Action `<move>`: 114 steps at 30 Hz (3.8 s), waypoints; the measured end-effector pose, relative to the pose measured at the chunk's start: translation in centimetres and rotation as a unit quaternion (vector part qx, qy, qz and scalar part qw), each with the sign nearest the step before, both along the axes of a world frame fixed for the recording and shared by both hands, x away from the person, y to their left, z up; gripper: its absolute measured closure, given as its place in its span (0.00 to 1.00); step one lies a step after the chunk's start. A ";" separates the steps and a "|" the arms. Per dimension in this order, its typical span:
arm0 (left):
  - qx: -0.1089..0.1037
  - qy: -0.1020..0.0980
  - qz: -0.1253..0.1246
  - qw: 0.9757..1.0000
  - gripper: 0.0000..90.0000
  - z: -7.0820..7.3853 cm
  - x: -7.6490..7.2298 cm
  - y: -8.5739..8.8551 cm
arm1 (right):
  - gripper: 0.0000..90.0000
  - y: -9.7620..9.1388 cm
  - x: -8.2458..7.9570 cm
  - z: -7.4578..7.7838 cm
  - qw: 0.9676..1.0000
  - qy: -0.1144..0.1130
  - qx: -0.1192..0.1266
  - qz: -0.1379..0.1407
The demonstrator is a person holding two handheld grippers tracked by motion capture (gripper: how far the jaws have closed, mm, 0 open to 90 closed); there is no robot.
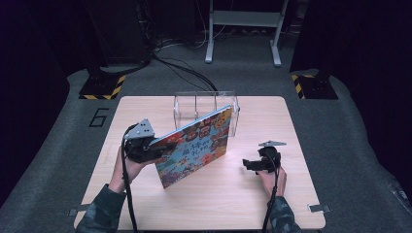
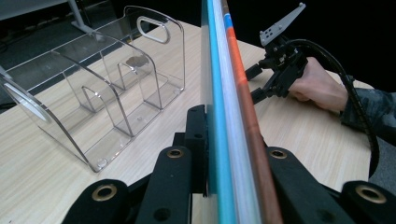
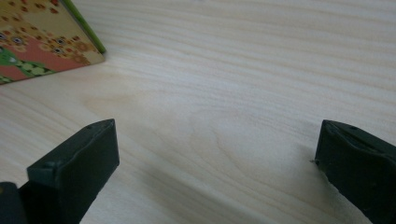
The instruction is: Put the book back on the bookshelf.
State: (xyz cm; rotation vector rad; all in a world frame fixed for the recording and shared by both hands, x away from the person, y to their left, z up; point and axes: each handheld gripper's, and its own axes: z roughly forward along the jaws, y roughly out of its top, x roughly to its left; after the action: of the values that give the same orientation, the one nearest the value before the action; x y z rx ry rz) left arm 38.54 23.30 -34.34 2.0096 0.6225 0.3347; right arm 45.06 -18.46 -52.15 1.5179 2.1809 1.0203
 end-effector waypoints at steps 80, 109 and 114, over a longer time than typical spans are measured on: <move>-0.084 -0.100 0.173 0.976 0.89 7.4 4.7 3.6 | 0.01 -0.1 -0.5 -0.7 0.999 -0.037 -0.018 -0.020; -0.114 -0.127 0.229 0.958 0.89 5.0 8.6 0.9 | 0.01 0.1 -0.5 -0.7 0.999 -0.038 -0.016 -0.027; -0.114 -0.137 0.234 0.956 0.89 4.5 8.9 0.3 | 0.01 0.0 -0.5 -0.7 0.999 -0.038 -0.015 -0.027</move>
State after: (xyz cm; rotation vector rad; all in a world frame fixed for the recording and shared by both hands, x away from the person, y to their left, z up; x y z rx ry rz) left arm 47.40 23.60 -29.79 1.5435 0.9125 0.7747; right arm 44.57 -18.42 -52.81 1.4904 2.0839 1.0058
